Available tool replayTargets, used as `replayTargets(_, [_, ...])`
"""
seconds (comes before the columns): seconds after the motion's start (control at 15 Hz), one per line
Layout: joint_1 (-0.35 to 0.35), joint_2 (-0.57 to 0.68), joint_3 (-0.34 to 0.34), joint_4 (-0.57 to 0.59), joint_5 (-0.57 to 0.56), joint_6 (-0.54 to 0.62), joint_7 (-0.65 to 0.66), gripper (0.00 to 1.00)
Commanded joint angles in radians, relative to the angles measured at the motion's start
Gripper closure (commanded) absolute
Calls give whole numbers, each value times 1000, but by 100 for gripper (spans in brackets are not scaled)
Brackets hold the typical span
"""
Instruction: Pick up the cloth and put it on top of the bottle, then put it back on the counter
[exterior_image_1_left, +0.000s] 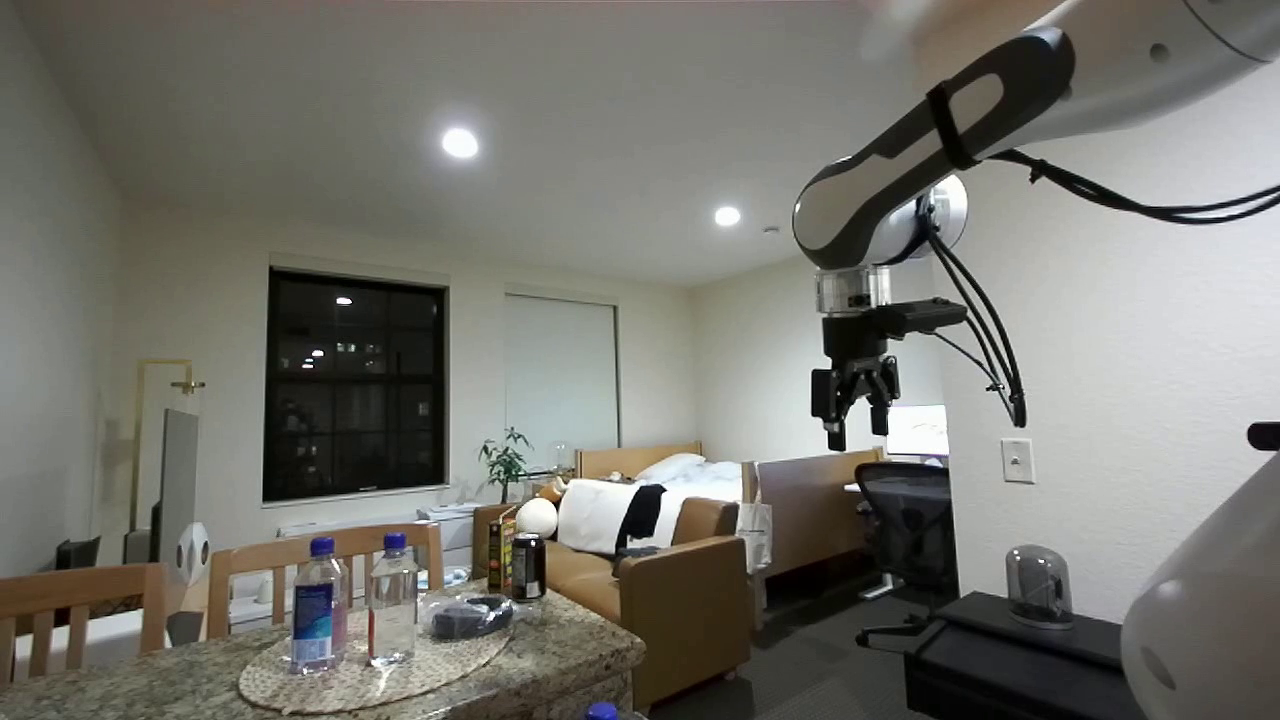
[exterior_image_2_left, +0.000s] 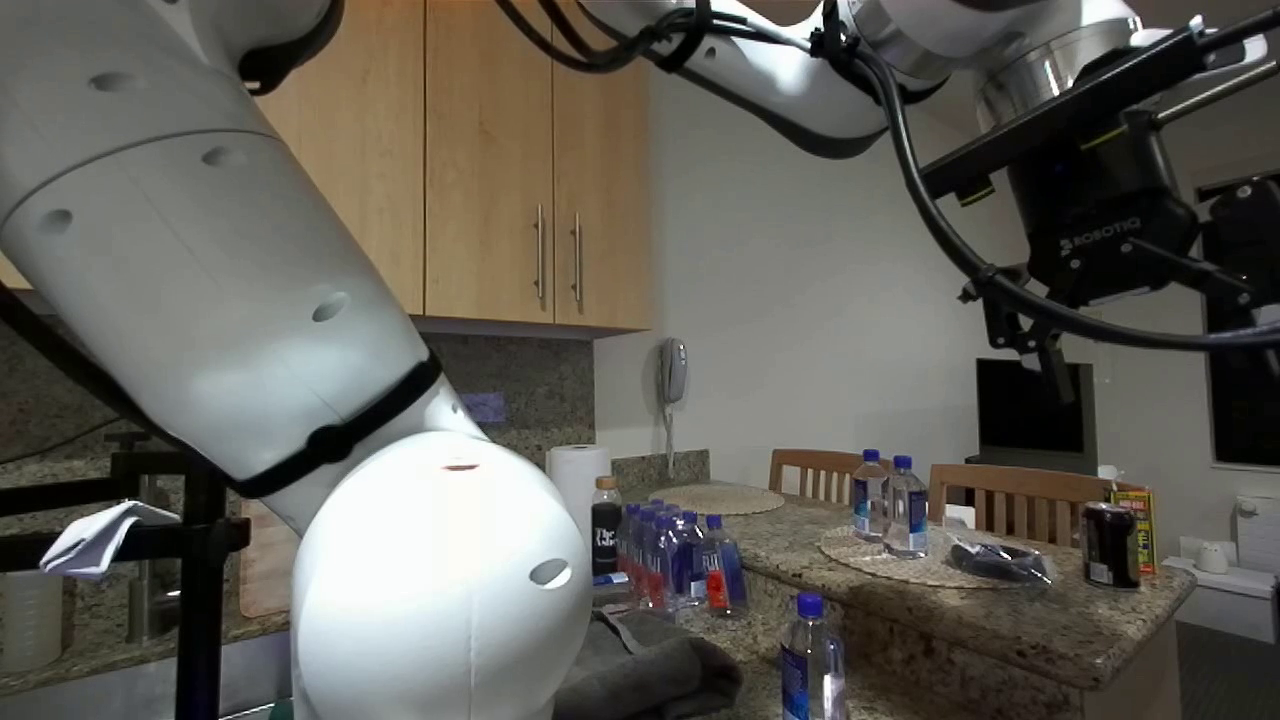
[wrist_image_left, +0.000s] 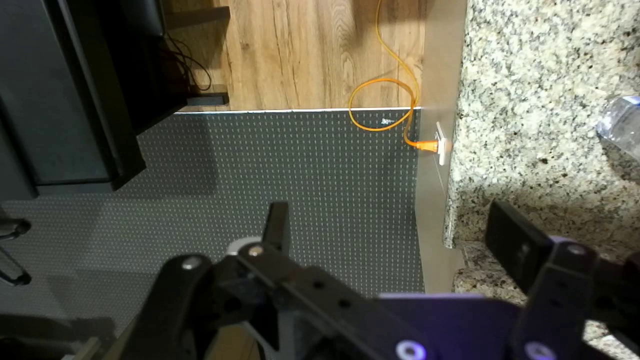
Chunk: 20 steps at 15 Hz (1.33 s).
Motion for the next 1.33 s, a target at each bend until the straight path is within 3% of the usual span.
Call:
replayTargets(0.0, [4, -10, 10, -9, 3, -3, 10, 0])
replayTargets(0.13, [16, -33, 34, -36, 11, 9, 34, 0])
replayTargets(0.53, [117, -140, 144, -159, 200, -11, 164, 0])
replayTargets(0.93, [172, -255, 347, -288, 339, 88, 496, 0])
replayTargets(1.27, [208, -283, 547, -336, 323, 197, 707, 0])
